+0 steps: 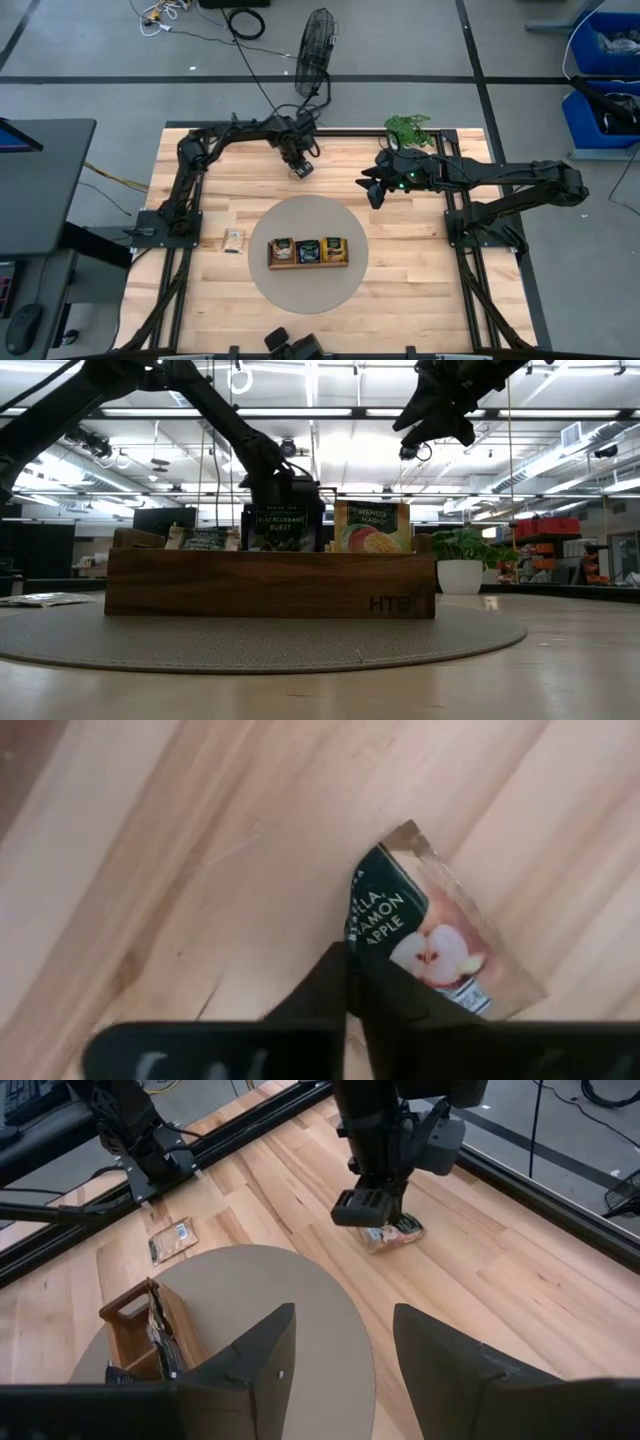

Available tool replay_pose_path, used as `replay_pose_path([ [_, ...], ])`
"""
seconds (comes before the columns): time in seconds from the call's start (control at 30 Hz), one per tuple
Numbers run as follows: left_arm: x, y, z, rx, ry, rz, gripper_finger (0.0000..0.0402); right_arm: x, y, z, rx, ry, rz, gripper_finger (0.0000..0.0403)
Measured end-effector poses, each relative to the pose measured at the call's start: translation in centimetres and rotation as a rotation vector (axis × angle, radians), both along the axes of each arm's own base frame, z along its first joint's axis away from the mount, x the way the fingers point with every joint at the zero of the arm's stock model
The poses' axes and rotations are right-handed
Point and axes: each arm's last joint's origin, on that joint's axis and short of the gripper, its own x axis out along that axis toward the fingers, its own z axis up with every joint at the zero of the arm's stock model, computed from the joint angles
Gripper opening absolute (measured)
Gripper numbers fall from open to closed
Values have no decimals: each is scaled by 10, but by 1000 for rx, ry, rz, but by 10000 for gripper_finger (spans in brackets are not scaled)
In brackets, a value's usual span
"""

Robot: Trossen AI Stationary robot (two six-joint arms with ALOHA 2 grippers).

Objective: Pick & Place Tea
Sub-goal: Put the brown tea bag into the left section of the wooden organizer

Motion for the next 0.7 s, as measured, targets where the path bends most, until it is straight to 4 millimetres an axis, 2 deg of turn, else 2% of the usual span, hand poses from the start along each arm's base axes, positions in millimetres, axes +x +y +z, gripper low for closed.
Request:
replay_pose_path([
  [0.17,7,4,12,11,-22,-8,5,0,0,0,0,0,0,178],
  [0.47,17,10,43,27,-22,-60,2,0,0,0,0,0,0,178],
  [0.6,16,6,56,-1,-16,-70,2,0,0,0,0,0,0,178],
  [0.7,17,1,72,-24,-93,-59,1,0,0,0,0,3,-1,178],
])
